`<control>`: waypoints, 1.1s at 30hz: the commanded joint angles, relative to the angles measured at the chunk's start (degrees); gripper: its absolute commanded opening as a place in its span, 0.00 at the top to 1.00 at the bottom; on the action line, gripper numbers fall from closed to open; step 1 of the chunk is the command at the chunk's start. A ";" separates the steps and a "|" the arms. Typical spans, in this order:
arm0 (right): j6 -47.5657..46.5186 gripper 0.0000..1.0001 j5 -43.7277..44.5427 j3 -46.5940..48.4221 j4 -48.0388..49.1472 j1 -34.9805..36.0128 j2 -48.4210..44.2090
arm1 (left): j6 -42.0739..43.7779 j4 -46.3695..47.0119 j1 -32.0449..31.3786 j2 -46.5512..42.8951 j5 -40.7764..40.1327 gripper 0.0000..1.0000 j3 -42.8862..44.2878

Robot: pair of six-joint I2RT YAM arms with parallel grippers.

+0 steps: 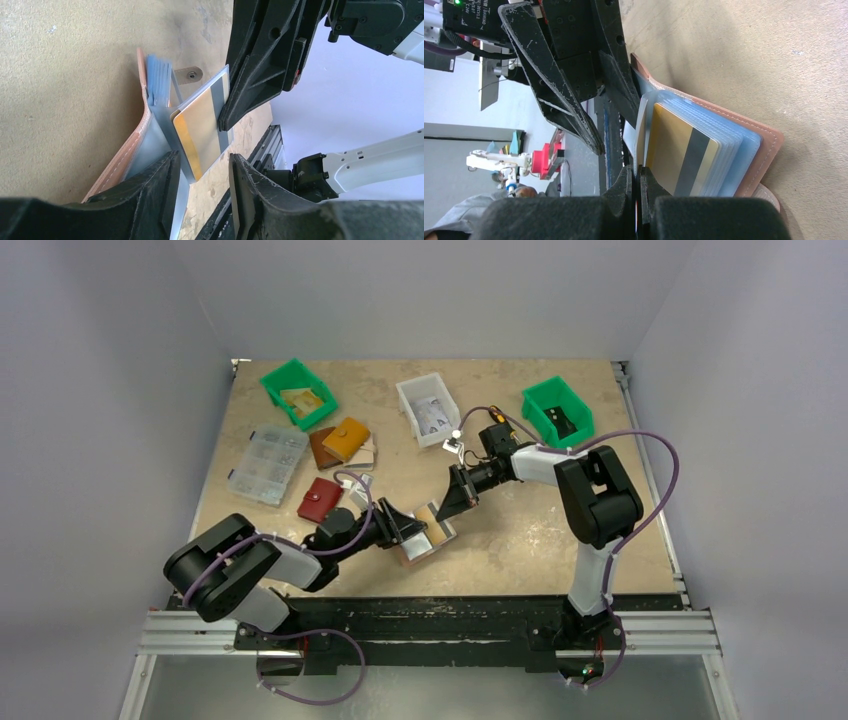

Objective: Take the credit cards out of the card holder
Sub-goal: Remove the credit card from the card holder.

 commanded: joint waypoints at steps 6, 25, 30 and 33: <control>3.23 1.00 -6.94 -0.66 1.95 -0.13 -4.04 | -2.30 9.62 0.27 5.27 0.95 0.55 1.34; 8.98 1.00 -4.24 -2.80 7.39 0.04 -2.85 | -8.84 34.70 0.25 18.73 2.11 0.82 1.09; 9.39 1.00 -2.17 -2.95 7.52 1.07 -2.57 | -9.17 35.64 0.24 20.02 1.65 0.96 1.22; 8.25 1.00 -1.38 -2.23 5.90 1.53 -2.05 | -8.96 35.41 0.28 20.04 1.32 1.00 0.97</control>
